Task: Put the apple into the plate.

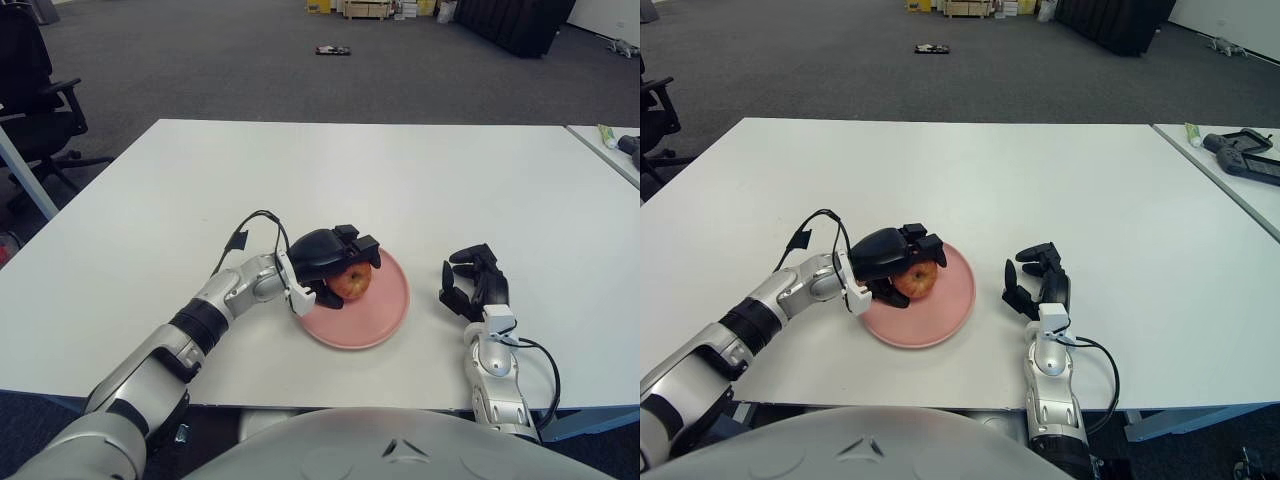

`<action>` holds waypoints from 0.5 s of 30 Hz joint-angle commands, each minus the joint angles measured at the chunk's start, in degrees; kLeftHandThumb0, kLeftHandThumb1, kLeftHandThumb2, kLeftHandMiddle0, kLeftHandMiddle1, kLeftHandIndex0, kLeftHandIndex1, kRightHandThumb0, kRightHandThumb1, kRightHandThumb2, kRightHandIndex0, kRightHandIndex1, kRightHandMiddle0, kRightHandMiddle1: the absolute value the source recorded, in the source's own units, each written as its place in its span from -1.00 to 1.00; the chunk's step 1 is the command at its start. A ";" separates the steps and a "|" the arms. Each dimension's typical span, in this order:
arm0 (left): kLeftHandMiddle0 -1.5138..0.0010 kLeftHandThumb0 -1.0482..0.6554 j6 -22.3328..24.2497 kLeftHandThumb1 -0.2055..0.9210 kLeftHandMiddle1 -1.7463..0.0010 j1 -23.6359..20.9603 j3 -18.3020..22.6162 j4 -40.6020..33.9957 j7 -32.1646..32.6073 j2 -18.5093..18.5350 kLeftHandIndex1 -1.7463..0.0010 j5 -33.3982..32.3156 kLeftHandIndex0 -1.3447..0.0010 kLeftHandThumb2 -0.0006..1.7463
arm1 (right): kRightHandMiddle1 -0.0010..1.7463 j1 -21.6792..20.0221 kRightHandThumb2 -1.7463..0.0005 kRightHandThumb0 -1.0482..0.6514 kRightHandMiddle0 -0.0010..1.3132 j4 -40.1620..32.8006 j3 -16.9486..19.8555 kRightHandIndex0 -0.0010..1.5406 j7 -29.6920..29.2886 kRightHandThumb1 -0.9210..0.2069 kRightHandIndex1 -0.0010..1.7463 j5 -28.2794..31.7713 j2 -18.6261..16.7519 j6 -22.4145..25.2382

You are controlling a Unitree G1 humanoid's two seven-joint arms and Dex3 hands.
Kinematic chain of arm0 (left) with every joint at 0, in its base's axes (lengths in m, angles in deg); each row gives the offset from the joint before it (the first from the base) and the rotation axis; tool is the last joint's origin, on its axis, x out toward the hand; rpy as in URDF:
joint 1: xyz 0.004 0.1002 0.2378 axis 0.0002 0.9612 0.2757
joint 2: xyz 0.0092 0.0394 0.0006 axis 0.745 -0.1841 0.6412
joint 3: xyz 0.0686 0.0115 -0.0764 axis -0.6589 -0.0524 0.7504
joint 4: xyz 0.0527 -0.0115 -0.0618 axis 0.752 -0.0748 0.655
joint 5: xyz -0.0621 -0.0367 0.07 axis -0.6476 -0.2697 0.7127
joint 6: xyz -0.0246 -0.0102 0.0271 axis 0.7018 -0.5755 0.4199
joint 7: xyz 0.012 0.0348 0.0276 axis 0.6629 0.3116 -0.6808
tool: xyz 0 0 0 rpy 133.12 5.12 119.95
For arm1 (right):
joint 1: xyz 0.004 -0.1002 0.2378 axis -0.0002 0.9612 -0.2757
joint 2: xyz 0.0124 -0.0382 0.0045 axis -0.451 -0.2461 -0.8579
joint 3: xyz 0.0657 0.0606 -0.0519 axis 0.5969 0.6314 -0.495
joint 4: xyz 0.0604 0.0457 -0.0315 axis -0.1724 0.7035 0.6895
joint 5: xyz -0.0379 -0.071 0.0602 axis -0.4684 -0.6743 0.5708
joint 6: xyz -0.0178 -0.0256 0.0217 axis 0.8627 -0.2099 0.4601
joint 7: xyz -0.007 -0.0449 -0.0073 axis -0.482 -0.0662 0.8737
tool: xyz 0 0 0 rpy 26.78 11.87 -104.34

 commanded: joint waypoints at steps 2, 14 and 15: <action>0.97 -0.73 -0.25 0.97 0.07 0.05 0.83 0.17 -1.22 0.62 -0.09 -1.05 1.00 -0.15 | 1.00 -0.72 -0.11 -0.24 -0.39 -0.59 -0.02 -0.07 -0.20 -0.42 1.00 -0.39 0.15 0.48; 1.00 -0.86 -0.73 1.00 0.89 0.39 3.22 -1.90 -4.74 2.14 0.80 -5.06 1.00 0.10 | 1.00 -0.84 -0.10 -0.24 -0.40 -0.16 -0.02 -0.08 -0.41 -0.43 1.00 -0.48 0.12 -0.03; 1.00 -0.87 -0.89 1.00 0.91 0.38 3.42 -2.11 -5.10 2.28 0.83 -5.47 1.00 0.10 | 1.00 -0.83 -0.10 -0.24 -0.40 -0.13 0.00 -0.08 -0.39 -0.44 1.00 -0.50 0.15 0.01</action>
